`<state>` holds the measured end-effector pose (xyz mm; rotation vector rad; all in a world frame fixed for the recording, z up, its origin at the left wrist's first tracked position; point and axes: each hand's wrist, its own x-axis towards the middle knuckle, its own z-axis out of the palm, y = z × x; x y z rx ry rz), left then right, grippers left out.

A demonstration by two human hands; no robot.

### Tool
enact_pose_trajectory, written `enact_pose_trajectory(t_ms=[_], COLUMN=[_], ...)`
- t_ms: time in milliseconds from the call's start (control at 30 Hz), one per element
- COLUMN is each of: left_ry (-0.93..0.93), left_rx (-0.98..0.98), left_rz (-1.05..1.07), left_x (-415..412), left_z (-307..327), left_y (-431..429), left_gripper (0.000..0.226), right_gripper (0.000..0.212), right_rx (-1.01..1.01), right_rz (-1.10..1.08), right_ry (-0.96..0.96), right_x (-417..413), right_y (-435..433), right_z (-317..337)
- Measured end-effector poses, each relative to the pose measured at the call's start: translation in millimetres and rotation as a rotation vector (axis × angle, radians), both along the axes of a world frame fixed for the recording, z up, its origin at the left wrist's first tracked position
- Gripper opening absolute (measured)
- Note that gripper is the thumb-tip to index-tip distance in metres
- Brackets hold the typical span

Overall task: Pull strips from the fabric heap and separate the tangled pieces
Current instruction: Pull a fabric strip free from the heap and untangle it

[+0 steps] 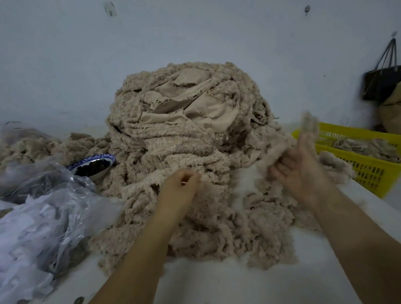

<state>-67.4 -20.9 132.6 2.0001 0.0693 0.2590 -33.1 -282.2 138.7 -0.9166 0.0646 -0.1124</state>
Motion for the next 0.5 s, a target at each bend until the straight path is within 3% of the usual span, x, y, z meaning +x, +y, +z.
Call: enact_pose_trajectory(t_ms=[67,133,267,400,500], left_ry=[-0.037,-0.018,0.057,0.174,0.084], left_rx=[0.106,0.233,0.290,0.304,0.339], left_rz=[0.052,0.041,-0.034,-0.061,-0.020], left_x=[11,22,34,38,36], left_z=[-6,-13,-15,-14,-19], left_y=[6,10,10,10,8], left_gripper=[0.017,0.039,0.064,0.041,0.010], right_gripper=[0.045,0.027,0.017,0.022,0.029], right_rx=[-0.305,-0.501,-0.905,-1.320,-1.435], right_rz=[0.045,0.053,0.047,0.157,0.220], right_ry=[0.076,0.092,-0.049,-0.070,0.019], right_x=[-1,-7,-16,-12,-16], right_y=[16,36,57,66,65], right_z=[-19,-31,-38,-49,-58])
